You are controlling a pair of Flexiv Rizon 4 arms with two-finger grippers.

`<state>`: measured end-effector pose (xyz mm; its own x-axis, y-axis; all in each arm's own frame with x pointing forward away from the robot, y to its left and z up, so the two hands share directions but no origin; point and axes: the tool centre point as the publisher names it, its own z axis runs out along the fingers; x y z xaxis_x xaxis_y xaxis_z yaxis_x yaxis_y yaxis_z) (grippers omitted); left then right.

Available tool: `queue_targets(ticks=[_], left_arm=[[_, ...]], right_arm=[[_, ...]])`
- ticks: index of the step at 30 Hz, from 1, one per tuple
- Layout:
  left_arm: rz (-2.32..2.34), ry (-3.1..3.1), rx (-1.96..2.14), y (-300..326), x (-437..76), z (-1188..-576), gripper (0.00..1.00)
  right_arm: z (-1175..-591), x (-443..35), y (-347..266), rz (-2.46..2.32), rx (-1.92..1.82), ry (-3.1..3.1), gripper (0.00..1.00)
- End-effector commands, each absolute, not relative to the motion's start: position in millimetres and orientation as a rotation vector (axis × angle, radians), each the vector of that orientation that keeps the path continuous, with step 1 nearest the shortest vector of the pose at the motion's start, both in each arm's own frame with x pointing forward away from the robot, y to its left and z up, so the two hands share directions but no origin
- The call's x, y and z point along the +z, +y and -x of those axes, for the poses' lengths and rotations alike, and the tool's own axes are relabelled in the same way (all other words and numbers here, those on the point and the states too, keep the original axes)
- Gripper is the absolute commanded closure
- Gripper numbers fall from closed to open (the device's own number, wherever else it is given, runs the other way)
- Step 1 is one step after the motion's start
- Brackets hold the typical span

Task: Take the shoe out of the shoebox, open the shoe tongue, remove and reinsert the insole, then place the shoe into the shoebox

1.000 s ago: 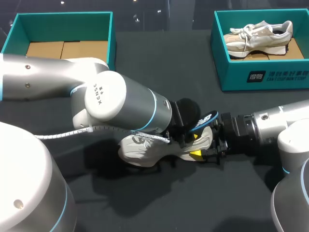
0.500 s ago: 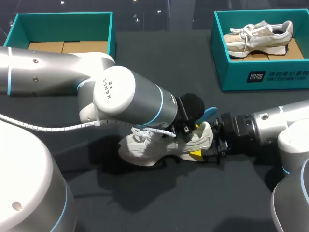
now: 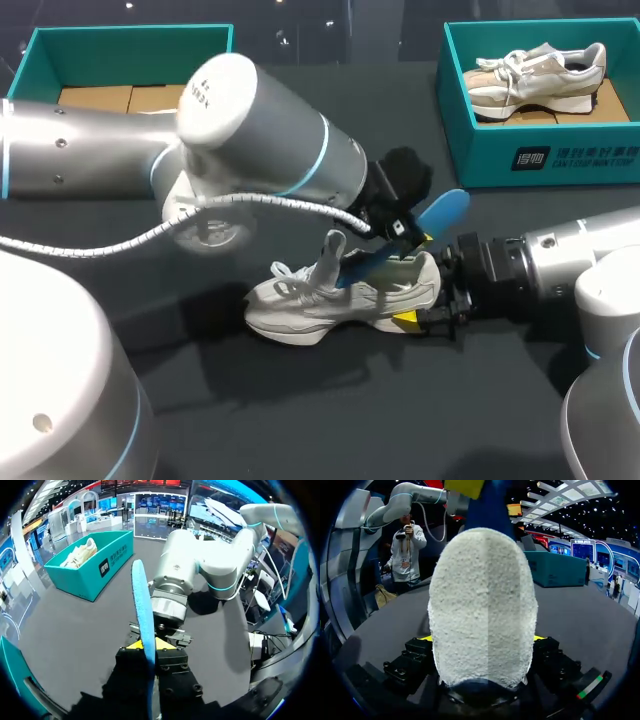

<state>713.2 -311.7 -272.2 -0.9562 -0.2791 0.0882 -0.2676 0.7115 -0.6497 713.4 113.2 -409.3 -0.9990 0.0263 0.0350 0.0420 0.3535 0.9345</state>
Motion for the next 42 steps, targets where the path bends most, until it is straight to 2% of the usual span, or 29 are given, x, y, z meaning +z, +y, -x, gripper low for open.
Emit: queue_targets(ticks=[1, 8, 25, 38, 42], left_arm=[[0.427, 3.011, -1.18, -311.0, -236.3, -705.7, 1.0], [0.367, 3.122, -1.388, -328.9, -168.2, -668.6, 1.0], [0.367, 3.122, -1.388, -328.9, -168.2, -668.6, 1.0], [0.46, 2.799, -2.07, -305.3, -24.5, -660.8, 1.0], [0.46, 2.799, -2.07, -305.3, -24.5, -660.8, 1.0]], right_arm=[[-712.7, -409.3, 114.7, 0.067, -1.776, -2.577, 1.0], [-712.7, -409.3, 114.7, 0.067, -1.776, -2.577, 1.0], [-712.7, -409.3, 114.7, 0.067, -1.776, -2.577, 1.0], [-712.7, -409.3, 114.7, 0.067, -1.776, -2.577, 1.0], [-712.7, -409.3, 114.7, 0.067, -1.776, -2.577, 1.0]])
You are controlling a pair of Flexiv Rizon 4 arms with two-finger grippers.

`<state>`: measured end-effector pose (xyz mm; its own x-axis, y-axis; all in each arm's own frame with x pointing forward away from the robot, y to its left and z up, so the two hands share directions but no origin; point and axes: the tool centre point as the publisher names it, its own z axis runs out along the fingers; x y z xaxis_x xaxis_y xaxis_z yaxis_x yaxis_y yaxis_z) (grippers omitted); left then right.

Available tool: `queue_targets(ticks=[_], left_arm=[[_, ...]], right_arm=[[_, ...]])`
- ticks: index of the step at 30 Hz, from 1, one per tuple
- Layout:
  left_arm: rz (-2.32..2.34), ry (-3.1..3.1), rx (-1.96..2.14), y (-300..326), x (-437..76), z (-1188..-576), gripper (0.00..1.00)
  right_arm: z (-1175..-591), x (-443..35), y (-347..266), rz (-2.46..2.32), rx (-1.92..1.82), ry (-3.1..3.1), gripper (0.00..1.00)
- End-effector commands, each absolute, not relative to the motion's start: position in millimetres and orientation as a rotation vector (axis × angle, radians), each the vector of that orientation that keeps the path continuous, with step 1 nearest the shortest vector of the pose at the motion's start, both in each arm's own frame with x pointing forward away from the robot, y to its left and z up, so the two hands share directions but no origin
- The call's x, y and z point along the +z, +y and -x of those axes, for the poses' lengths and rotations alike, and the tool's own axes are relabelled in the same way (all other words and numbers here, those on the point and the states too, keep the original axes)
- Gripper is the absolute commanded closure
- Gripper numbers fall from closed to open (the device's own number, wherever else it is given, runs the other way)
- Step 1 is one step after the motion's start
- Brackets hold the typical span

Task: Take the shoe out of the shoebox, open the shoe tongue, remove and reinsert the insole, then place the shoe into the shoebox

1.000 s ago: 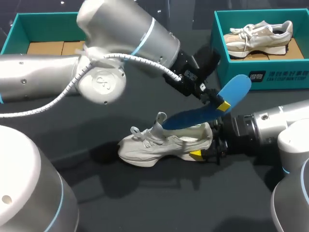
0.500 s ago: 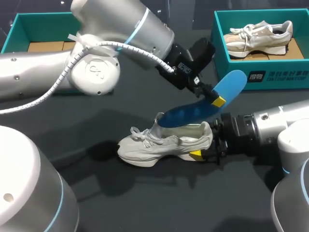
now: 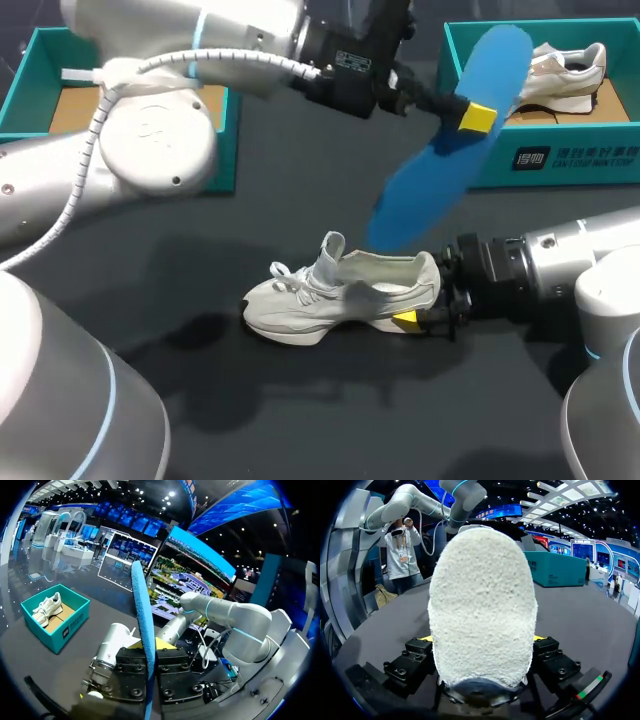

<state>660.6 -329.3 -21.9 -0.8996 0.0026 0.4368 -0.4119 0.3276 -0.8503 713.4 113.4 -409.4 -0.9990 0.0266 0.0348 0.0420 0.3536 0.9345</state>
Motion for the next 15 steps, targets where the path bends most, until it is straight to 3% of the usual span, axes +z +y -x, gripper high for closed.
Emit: queue_targets(ticks=[1, 15], left_arm=[[-0.363, -2.21, 1.634, -305.3, -24.5, -660.8, 1.0], [-0.356, -2.179, 1.705, -297.0, -13.9, -657.2, 1.0]], right_arm=[[-712.7, -409.3, 114.7, 0.067, -1.776, -2.577, 1.0], [-712.7, -409.3, 114.7, 0.067, -1.776, -2.577, 1.0]])
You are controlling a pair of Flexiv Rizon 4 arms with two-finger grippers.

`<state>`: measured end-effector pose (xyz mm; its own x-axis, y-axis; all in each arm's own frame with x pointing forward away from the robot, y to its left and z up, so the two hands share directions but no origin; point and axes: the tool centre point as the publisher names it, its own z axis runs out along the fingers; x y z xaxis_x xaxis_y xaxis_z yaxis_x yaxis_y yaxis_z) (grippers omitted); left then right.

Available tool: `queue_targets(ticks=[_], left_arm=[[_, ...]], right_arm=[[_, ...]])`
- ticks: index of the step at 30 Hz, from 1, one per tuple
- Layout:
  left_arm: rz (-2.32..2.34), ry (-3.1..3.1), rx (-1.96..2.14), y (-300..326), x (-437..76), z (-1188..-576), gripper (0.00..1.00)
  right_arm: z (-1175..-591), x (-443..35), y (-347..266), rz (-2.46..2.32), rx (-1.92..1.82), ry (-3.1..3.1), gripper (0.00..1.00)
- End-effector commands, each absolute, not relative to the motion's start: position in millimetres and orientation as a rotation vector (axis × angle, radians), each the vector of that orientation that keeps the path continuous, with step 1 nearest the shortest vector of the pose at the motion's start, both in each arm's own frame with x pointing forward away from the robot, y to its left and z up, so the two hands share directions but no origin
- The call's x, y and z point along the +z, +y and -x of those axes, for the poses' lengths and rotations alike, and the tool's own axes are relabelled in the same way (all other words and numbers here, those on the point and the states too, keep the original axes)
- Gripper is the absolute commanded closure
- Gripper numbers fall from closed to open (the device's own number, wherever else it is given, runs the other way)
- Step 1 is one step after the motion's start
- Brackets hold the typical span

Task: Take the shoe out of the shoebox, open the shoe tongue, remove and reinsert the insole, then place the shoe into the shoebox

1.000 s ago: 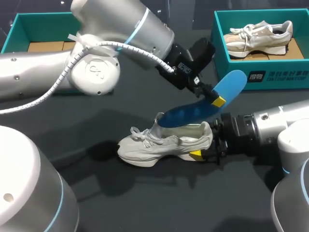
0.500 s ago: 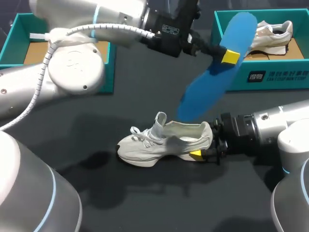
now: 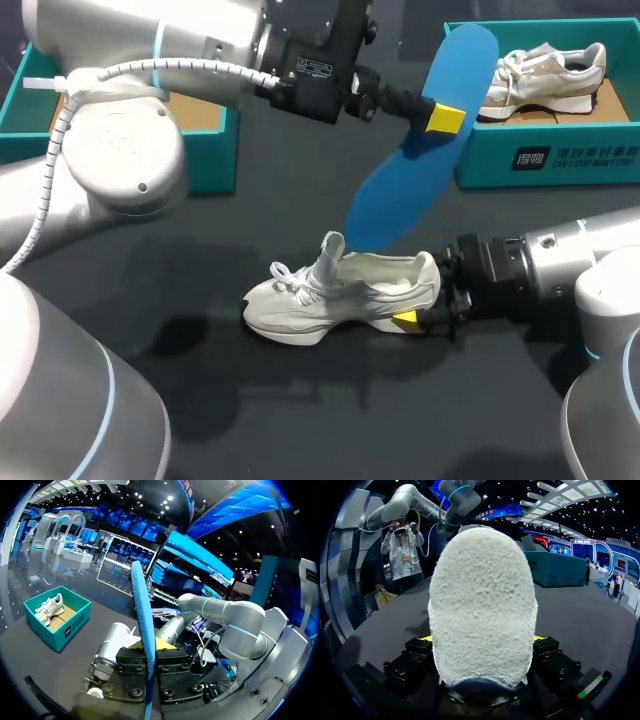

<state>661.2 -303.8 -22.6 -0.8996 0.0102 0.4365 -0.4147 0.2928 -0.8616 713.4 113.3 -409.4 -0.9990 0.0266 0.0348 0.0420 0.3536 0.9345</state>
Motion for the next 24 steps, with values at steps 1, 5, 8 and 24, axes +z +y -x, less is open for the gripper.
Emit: queue_targets(ticks=[1, 5, 8, 24], left_arm=[[-0.348, -2.167, 1.735, -291.2, -8.3, -654.1, 1.0], [-0.336, -2.122, 1.862, -268.0, 9.0, -640.5, 1.0], [-0.38, -2.117, 1.953, -251.7, 16.6, -628.4, 1.0], [-0.4, -2.057, 1.935, -226.1, 13.0, -613.5, 1.0]], right_arm=[[-712.7, -409.3, 114.7, 0.067, -1.776, -2.577, 1.0], [-712.7, -409.3, 114.7, 0.067, -1.776, -2.577, 1.0], [-712.7, -409.3, 114.7, 0.067, -1.776, -2.577, 1.0], [-712.7, -409.3, 114.7, 0.067, -1.776, -2.577, 1.0]])
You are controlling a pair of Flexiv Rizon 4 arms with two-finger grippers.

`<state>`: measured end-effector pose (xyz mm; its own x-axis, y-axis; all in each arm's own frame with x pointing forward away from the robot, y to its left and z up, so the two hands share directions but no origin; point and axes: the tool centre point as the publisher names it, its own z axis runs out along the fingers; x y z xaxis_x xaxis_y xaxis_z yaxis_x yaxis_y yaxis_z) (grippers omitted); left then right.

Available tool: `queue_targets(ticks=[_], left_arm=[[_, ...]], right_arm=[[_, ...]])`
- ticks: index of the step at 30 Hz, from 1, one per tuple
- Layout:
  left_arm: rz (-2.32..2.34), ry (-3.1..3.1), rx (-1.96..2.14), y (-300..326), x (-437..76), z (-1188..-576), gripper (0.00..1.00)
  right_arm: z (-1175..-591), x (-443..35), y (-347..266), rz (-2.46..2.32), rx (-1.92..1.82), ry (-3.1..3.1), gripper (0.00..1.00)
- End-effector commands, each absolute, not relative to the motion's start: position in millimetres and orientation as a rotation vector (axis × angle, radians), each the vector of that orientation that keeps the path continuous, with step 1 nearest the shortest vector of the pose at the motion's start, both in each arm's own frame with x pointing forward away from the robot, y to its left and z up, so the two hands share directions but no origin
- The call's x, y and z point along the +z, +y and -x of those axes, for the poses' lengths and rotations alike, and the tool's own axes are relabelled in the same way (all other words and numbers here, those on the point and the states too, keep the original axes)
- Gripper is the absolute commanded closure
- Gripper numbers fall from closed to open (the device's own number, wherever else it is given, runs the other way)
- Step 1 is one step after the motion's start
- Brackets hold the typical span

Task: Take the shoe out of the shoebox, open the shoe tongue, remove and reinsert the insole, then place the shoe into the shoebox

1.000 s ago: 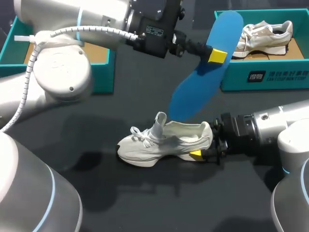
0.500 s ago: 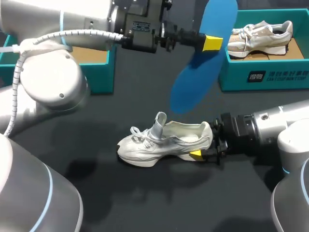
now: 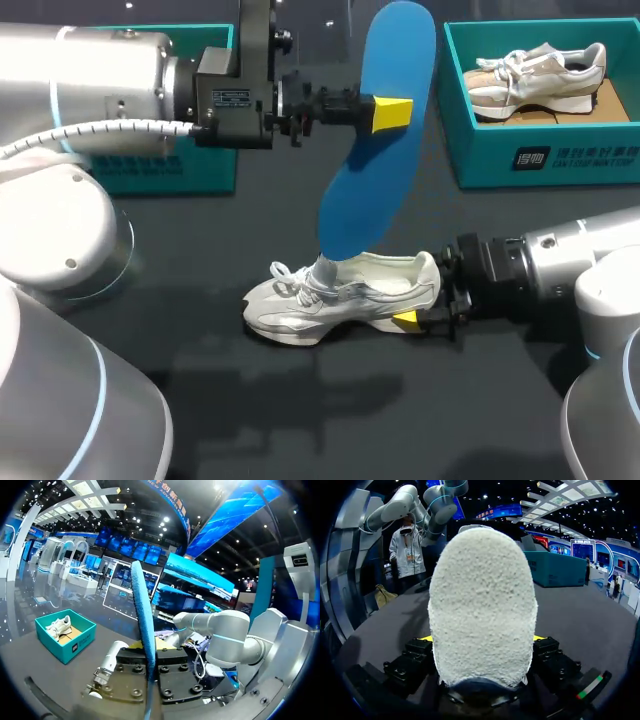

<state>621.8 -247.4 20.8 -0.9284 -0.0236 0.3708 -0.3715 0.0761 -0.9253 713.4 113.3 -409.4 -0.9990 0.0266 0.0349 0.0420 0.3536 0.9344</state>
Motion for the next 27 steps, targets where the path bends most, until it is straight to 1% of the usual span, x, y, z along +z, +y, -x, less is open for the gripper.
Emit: queue_targets(ticks=[1, 12, 27], left_arm=[[-0.4, -2.053, 1.935, -222.6, 11.8, -610.3, 1.0], [-0.492, -1.956, 2.002, -198.0, 10.1, -594.6, 1.0], [-0.485, -1.944, 1.984, -196.5, 5.5, -593.7, 1.0]], right_arm=[[-712.7, -409.3, 114.7, 0.067, -1.776, -2.577, 1.0], [-712.7, -409.3, 114.7, 0.067, -1.776, -2.577, 1.0], [-712.7, -409.3, 114.7, 0.067, -1.776, -2.577, 1.0]])
